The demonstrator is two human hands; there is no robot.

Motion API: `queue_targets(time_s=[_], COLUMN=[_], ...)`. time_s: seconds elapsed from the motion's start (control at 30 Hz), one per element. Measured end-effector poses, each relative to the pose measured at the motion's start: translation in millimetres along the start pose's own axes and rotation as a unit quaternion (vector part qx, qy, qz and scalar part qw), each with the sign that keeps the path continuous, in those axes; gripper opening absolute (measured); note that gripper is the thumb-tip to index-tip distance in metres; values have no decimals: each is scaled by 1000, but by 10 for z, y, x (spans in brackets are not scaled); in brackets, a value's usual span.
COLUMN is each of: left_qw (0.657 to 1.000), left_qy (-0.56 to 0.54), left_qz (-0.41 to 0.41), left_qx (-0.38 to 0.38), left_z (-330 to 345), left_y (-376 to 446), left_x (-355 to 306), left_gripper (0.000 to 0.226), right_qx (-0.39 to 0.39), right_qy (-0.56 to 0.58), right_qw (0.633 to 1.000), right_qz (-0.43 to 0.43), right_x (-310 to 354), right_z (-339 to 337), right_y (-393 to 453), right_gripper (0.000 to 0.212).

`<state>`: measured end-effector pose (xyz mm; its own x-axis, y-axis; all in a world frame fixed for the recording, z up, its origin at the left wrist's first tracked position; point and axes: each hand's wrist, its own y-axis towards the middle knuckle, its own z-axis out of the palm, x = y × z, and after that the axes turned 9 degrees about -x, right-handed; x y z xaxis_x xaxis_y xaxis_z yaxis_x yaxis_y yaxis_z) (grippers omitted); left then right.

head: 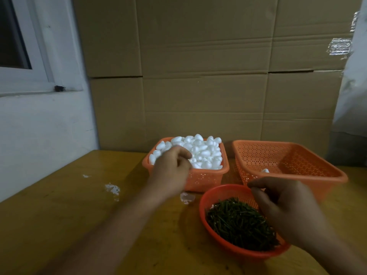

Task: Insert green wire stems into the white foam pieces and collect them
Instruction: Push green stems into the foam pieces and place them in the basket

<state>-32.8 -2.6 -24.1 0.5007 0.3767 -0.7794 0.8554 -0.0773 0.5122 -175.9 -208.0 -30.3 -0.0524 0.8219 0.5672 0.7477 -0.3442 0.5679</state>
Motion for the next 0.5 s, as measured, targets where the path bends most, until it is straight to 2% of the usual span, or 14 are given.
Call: queue_targets(time_s=[0.07,0.13,0.27,0.33,0.5], left_qw=[993,985,969,961,951], left_qy=[106,164,245,267,294], left_qz=[31,21,-6,-14,-40], left_qx=[-45,-48,40,71,88], left_z=[-179,-354,-483,-458,-361], left_y=[353,669,1019,1071,1115], left_x=[124,270,528,584,621], left_gripper=[18,16,6,14,21], right_qx=[-8,-11,0,5,10], right_qy=[1,5,5,-2,-9], right_qw=[1000,1000,1000,1000,1000], right_qz=[-7,-12,-11,-7,-4], right_x=[-24,-31,-32,-45,-64], right_z=[28,51,65,67,71], right_y=[-6,-16,-25,-25,-29], right_gripper=[16,16,17,17,15])
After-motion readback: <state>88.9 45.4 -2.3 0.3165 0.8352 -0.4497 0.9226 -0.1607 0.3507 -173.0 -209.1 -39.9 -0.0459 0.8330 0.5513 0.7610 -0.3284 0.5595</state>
